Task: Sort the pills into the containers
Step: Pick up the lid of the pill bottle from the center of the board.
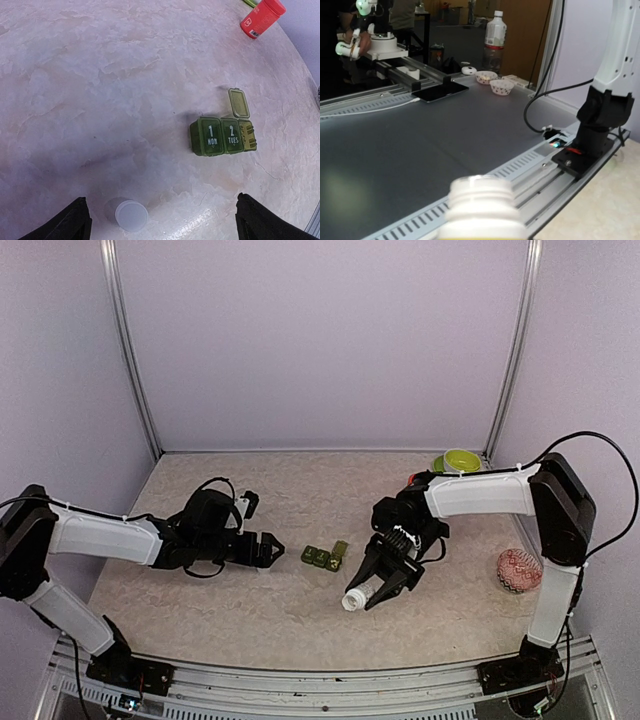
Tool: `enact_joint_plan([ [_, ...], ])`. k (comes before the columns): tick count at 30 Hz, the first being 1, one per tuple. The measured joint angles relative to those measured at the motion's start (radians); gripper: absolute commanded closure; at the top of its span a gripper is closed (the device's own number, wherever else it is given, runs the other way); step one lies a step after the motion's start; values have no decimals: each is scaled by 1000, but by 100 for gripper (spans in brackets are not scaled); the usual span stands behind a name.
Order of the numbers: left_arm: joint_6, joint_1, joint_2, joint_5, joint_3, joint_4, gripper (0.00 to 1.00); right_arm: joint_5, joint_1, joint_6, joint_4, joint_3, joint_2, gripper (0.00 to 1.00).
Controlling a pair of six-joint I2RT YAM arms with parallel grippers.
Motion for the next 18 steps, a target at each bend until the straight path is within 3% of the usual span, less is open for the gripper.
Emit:
enact_joint_plan([
  [18,3,13,36,3,0,-30,2,-1,1,53,-50,-39,-96,71],
])
